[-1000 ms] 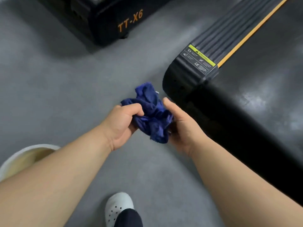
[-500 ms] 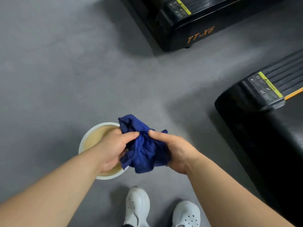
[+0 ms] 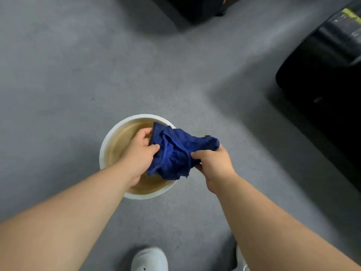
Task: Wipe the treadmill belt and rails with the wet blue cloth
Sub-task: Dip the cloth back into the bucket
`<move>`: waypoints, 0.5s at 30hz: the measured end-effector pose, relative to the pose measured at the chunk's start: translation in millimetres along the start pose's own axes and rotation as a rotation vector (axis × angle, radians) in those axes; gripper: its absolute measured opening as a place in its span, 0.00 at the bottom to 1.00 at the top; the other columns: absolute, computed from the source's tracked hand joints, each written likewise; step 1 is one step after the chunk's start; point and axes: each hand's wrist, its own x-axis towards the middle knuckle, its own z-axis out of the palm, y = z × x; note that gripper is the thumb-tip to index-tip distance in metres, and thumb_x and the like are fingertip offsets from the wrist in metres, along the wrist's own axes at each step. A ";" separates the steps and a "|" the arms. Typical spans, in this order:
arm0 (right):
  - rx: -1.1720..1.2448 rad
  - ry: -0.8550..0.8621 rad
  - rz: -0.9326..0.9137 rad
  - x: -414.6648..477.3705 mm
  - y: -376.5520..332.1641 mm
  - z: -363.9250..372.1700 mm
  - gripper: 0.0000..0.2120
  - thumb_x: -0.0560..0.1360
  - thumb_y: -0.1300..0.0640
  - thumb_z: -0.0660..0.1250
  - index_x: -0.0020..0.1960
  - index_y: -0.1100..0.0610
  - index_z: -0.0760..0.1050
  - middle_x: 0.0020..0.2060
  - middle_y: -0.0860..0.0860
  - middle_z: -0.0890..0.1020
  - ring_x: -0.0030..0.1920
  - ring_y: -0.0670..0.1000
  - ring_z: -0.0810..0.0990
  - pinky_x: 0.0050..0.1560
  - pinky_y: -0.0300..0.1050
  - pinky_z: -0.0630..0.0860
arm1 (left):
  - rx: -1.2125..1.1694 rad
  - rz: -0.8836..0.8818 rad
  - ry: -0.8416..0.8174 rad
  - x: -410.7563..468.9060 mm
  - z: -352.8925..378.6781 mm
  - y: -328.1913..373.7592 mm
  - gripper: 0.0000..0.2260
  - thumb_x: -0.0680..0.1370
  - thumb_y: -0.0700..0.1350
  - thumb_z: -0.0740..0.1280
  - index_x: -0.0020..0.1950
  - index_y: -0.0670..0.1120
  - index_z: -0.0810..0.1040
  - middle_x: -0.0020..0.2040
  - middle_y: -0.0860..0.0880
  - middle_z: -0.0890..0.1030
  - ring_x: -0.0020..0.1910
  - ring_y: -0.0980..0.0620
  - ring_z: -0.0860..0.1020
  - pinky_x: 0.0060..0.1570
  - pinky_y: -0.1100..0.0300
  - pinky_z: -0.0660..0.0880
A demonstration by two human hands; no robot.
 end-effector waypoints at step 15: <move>-0.043 0.239 -0.169 -9.3 28.3 -12.0 0.12 0.70 0.48 0.72 0.48 0.54 0.76 0.42 0.47 0.81 0.41 0.48 0.78 0.45 0.42 0.75 | -0.052 0.195 -0.204 -19.3 21.3 8.4 0.09 0.74 0.34 0.68 0.42 0.48 0.75 0.37 0.51 0.79 0.35 0.55 0.76 0.38 0.63 0.73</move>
